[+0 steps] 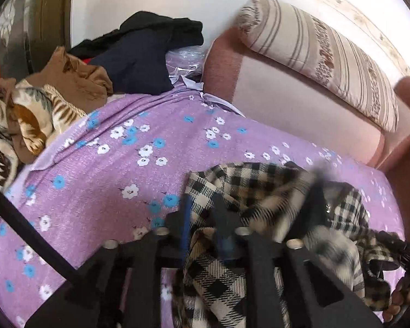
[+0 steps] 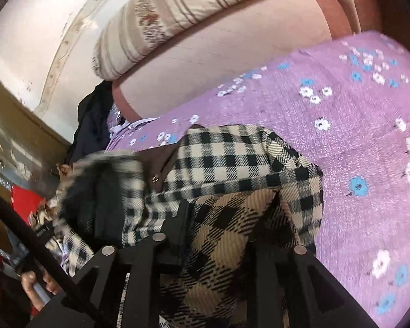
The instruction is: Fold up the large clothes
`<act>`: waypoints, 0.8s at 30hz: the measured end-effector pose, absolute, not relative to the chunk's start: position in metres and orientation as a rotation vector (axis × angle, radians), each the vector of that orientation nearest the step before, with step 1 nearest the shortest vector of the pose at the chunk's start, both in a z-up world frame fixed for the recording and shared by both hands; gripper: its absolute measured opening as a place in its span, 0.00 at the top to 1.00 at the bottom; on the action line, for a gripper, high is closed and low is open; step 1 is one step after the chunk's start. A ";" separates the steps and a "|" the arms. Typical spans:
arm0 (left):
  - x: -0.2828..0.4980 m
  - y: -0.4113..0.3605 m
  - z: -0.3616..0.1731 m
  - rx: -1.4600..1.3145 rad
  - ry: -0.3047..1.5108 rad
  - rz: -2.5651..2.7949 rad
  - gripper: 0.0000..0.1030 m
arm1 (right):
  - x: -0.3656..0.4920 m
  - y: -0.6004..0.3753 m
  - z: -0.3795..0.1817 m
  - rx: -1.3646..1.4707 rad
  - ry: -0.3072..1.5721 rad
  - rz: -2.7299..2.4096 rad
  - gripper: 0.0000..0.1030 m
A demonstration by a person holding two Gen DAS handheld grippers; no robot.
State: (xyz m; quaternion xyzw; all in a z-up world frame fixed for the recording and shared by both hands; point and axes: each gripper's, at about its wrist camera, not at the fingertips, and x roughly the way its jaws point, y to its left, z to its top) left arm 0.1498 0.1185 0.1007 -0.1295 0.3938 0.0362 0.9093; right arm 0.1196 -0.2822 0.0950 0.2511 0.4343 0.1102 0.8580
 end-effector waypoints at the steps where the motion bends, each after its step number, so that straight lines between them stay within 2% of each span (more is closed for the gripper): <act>1: 0.153 0.122 0.099 -0.287 0.815 0.066 0.61 | 0.125 -0.285 0.093 0.538 0.914 0.237 0.76; 3: 0.157 0.128 0.097 -0.324 0.808 0.041 0.58 | 0.133 -0.291 0.089 0.575 0.910 0.253 0.74; 4: 0.158 0.129 0.098 -0.342 0.804 0.025 0.55 | 0.137 -0.293 0.088 0.601 0.905 0.263 0.68; 7: 0.157 0.130 0.104 -0.371 0.787 0.003 0.47 | 0.145 -0.299 0.086 0.673 0.877 0.279 0.44; 8: 0.154 0.128 0.107 -0.372 0.779 -0.001 0.44 | 0.146 -0.302 0.086 0.686 0.862 0.271 0.41; 14: 0.142 0.127 0.121 -0.334 0.728 0.002 0.30 | 0.138 -0.333 0.105 0.788 0.748 0.220 0.32; 16: 0.140 0.124 0.120 -0.282 0.745 0.002 0.30 | 0.131 -0.332 0.120 0.771 0.731 0.244 0.31; 20: 0.129 0.120 0.114 -0.182 0.778 0.007 0.30 | 0.110 -0.273 0.160 0.463 0.744 0.413 0.31; 24: 0.110 0.124 0.104 -0.140 0.818 -0.007 0.30 | 0.075 -0.198 0.161 0.185 0.823 0.581 0.31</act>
